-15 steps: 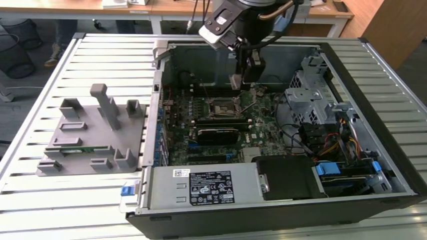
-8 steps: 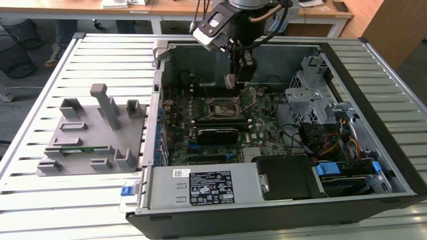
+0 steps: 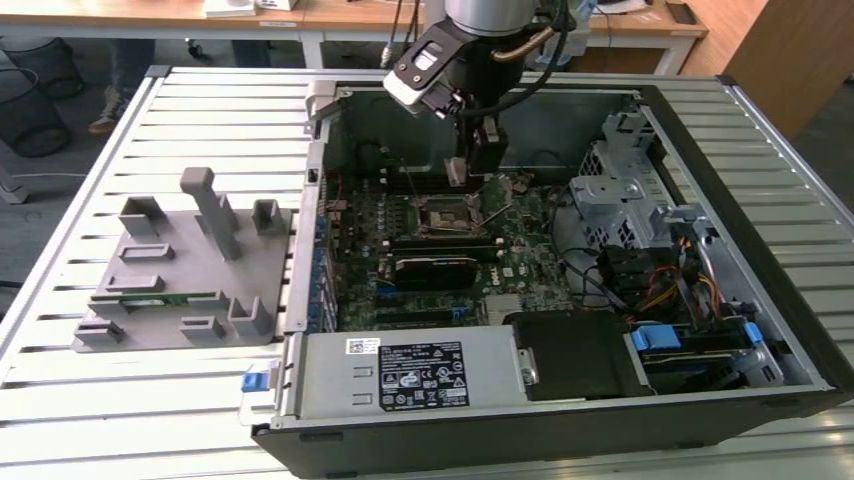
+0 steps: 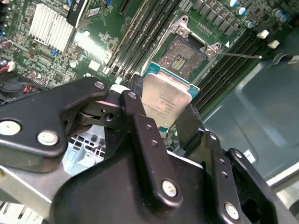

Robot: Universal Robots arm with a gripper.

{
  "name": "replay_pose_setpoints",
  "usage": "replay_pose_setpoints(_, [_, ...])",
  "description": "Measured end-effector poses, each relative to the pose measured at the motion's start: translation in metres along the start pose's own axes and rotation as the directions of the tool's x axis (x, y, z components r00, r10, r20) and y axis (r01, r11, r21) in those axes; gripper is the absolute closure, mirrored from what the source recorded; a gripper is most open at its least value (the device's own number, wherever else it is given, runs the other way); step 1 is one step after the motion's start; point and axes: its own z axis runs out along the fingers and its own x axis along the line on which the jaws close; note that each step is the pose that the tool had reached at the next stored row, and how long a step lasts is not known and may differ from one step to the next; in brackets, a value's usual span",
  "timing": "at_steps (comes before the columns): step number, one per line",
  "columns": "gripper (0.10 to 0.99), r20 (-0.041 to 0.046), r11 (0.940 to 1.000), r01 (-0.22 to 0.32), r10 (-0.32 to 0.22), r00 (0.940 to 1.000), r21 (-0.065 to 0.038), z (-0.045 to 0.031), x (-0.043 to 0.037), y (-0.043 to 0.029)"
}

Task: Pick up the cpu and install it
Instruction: 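Place the cpu into insertion slot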

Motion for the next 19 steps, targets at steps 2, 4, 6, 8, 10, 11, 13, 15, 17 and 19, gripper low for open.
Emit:
replay_pose_setpoints(2, [0.557,0.0000,1.0000,0.000,0.000,1.0000,0.000,0.0036,0.0004,-0.0001])
replay_pose_setpoints(4, [0.557,-0.0001,1.0000,0.000,0.000,1.0000,0.000,0.0073,0.0006,-0.0003])
replay_pose_setpoints(6, [0.557,-0.0001,1.0000,0.000,0.000,1.0000,0.000,0.0110,0.0005,-0.0006])
replay_pose_setpoints(8, [0.557,0.0001,1.0000,0.000,0.000,1.0000,0.000,0.0145,0.0006,-0.0019])
replay_pose_setpoints(10, [0.557,0.0000,1.0000,0.000,0.000,1.0000,0.000,0.0171,0.0011,-0.0034])
replay_pose_setpoints(11, [0.557,0.0001,1.0000,0.000,0.000,1.0000,0.000,0.0177,0.0016,-0.0037])
replay_pose_setpoints(13, [0.557,0.0001,1.0000,0.000,0.000,1.0000,0.000,0.0188,0.0045,-0.0037])
replay_pose_setpoints(15, [0.557,0.0001,1.0000,0.000,0.000,1.0000,0.000,0.0207,0.0090,-0.0039])
replay_pose_setpoints(17, [0.557,0.0000,1.0000,-0.003,0.003,1.0000,0.000,0.0241,0.0112,-0.0051])
replay_pose_setpoints(19, [0.557,0.0002,1.0000,-0.006,0.006,1.0000,0.000,0.0277,0.0125,-0.0058])
